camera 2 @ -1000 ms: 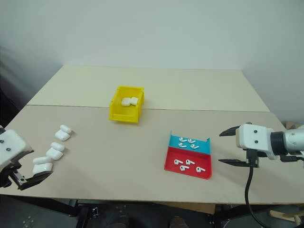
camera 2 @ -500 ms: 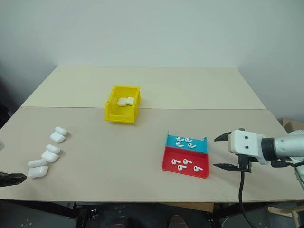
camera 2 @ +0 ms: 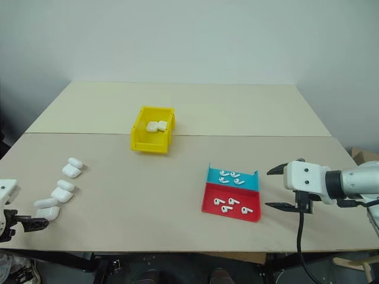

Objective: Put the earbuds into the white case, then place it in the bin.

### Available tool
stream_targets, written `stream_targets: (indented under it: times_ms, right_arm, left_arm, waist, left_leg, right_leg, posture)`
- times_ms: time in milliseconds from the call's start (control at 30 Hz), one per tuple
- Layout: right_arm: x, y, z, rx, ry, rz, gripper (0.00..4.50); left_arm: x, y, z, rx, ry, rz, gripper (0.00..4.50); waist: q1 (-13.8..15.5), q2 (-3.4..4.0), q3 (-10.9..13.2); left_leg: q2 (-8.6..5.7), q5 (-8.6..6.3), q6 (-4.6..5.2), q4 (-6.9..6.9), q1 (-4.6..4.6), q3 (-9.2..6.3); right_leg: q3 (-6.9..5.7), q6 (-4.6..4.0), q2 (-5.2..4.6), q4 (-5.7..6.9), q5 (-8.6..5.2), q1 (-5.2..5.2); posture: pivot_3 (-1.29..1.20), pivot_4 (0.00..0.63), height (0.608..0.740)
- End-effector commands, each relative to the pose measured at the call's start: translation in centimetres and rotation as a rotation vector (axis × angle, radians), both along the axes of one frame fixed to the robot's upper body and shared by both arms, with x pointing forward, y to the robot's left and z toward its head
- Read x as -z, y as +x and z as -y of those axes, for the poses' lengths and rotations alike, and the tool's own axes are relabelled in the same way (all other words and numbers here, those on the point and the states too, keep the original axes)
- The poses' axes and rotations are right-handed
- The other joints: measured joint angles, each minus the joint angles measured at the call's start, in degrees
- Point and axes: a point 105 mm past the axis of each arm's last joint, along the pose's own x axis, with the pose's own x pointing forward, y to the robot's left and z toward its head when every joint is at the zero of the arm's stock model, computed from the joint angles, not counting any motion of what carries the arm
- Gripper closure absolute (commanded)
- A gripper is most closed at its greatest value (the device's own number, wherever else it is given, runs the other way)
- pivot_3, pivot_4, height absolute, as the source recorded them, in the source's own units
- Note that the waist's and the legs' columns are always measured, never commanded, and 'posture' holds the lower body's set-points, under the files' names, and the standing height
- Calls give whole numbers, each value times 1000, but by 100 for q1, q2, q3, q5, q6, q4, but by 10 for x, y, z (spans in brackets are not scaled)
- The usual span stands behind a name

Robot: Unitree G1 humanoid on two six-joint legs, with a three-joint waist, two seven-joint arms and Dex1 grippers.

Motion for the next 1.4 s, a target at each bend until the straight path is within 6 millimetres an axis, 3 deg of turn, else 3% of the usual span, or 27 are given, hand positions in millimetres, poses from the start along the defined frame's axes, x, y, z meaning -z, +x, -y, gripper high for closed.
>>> stream_targets:
  times_ms: [33,567,1000,1100,1233,1400]
  right_arm:
    - [-11,-1,1,2,-15,43,25]
    - [-7,-2,4,23,-29,41,25]
    - [-5,-1,5,27,-36,40,25]
    - [-5,-1,4,25,-37,40,0]
    - [-5,-2,4,22,-38,39,0]
    - [-5,-1,4,24,-37,41,0]
  left_arm:
    - [-2,7,2,-12,-7,26,0]
    - [9,29,9,-81,-8,55,0]
    - [10,31,9,-117,-13,68,0]
    - [10,32,10,-115,-5,68,566]
    - [8,32,12,-105,-12,74,1754]
    - [0,30,9,-88,50,80,1753]
  waist:
    - [4,-1,0]
    - [10,-3,-2]
    - [28,-2,-3]
    - [28,-3,-3]
    - [22,-3,-3]
    - [21,-4,-3]
  left_leg:
    - [0,0,0,0,0,-1]
    - [-3,4,-7,1,2,-2]
    - [-9,11,-17,1,13,-4]
    - [-10,12,-19,1,16,-5]
    - [-10,12,-19,1,18,-5]
    - [-10,12,-19,1,17,-6]
  right_leg:
    - [0,0,0,0,0,0]
    - [1,1,0,6,1,2]
    - [2,1,-2,22,0,7]
    - [2,1,-2,26,0,8]
    - [2,1,-2,26,0,10]
    - [2,1,-2,26,0,9]
  posture:
    - [0,150,740]
    - [0,150,740]
    - [0,150,740]
    - [0,150,740]
    - [0,150,740]
    - [0,150,740]
